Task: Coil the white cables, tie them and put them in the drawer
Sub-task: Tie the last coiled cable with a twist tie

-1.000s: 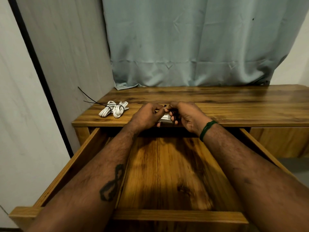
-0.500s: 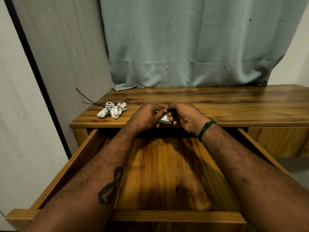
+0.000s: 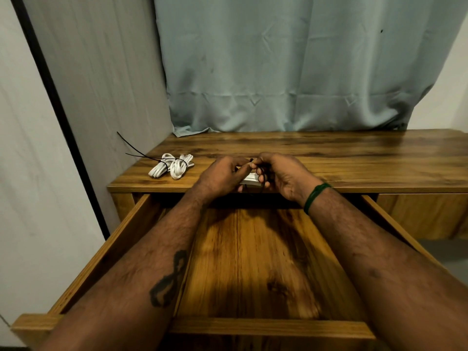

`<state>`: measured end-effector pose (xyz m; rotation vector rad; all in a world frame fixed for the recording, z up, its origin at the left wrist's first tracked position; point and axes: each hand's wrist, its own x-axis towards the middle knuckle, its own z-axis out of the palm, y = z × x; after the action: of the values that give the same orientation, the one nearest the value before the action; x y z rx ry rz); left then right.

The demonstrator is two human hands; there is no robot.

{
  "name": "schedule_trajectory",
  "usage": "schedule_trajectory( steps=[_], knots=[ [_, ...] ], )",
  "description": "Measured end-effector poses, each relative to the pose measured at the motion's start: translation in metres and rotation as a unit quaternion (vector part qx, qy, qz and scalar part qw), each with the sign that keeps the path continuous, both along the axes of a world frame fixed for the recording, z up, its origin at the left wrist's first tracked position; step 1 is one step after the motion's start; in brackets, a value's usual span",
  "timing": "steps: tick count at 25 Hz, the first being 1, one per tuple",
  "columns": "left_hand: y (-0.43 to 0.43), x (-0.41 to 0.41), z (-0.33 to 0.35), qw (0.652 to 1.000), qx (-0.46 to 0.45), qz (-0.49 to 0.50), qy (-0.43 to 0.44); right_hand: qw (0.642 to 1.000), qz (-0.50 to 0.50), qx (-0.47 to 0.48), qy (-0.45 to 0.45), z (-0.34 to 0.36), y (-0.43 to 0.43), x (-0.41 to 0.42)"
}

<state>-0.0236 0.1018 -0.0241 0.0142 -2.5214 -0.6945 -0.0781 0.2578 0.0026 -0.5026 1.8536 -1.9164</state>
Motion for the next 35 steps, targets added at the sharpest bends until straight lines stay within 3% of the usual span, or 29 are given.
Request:
schedule_trajectory(
  steps=[6, 14, 19, 35],
  knots=[
    [0.0017, 0.0020, 0.0009, 0.999, 0.029, -0.008, -0.012, 1.000, 0.008, 0.008, -0.004, 0.0027, 0.0022, 0.0015],
    [0.0004, 0.0011, 0.0011, 1.000, -0.023, 0.006, -0.002, 1.000, 0.005, 0.000, -0.010, 0.0012, 0.0007, -0.0006],
    [0.0001, 0.0004, -0.0008, 1.000, 0.011, -0.009, 0.003, 1.000, 0.018, 0.008, -0.010, 0.0029, 0.0027, 0.0008],
    [0.0028, 0.0077, 0.0069, 0.998, -0.062, 0.022, -0.014, 0.997, 0.055, -0.001, -0.053, 0.0018, 0.0053, -0.0045]
  ],
)
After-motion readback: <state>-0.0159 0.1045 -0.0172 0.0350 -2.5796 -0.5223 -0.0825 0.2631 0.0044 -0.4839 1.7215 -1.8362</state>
